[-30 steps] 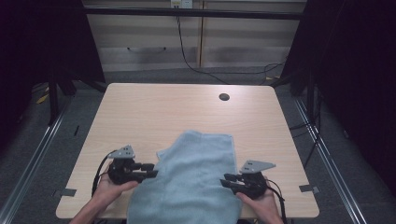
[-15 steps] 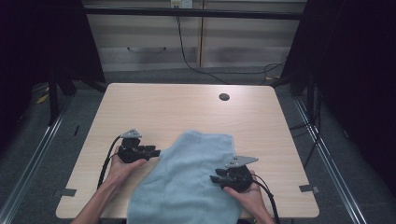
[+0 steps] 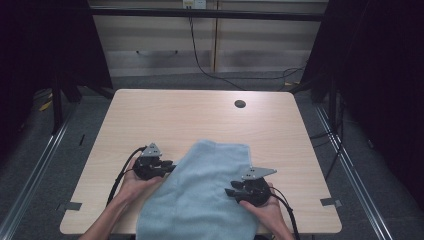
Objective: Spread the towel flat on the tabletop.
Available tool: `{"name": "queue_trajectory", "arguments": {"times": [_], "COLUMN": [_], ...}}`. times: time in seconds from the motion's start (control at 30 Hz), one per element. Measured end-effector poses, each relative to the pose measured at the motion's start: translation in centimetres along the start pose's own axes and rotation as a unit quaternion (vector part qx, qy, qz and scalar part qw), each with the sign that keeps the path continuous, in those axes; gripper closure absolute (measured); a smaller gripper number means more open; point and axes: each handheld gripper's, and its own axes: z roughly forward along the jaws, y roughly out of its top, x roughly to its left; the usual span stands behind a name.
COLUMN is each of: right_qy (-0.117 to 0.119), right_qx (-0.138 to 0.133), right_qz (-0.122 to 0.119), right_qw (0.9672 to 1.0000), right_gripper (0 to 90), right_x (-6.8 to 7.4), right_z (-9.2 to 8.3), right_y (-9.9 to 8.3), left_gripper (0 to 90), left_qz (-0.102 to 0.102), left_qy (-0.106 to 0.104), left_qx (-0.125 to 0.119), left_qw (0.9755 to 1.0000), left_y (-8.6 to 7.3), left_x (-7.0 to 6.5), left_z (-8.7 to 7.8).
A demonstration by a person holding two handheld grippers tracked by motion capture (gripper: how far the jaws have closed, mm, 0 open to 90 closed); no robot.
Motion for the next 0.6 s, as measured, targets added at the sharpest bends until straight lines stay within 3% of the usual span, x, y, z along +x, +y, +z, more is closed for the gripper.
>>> {"name": "queue_trajectory", "arguments": {"times": [0.1,0.2,0.33,0.4,0.6], "right_qy": [-0.002,-0.004,-0.007,-0.010,-0.010], "right_qx": [0.001,0.004,0.010,0.012,0.018], "right_qz": [-0.004,-0.005,-0.008,-0.006,-0.011], "right_qw": [1.0000,1.0000,0.9999,0.9999,0.9997], "right_gripper": [61.7,61.6,61.6,61.7,61.2], "right_x": [0.0,0.2,0.2,0.2,0.3], "right_z": [0.0,-0.1,-0.6,-1.0,-1.6], "right_y": [0.0,0.0,-0.3,-0.5,-0.9], "left_gripper": [82.1,82.7,82.9,82.9,82.9], "left_qz": [-0.021,-0.049,-0.058,-0.080,-0.080], "left_qy": [-0.005,-0.009,0.006,0.007,0.033], "left_qx": [0.002,-0.015,-0.047,-0.074,-0.089], "left_qw": [0.9998,0.9986,0.9972,0.9940,0.9923], "left_y": [0.0,-0.1,0.8,1.0,1.8], "left_x": [0.1,1.0,2.2,3.1,4.8], "left_z": [-0.1,-0.8,-3.5,-5.0,-7.5]}}
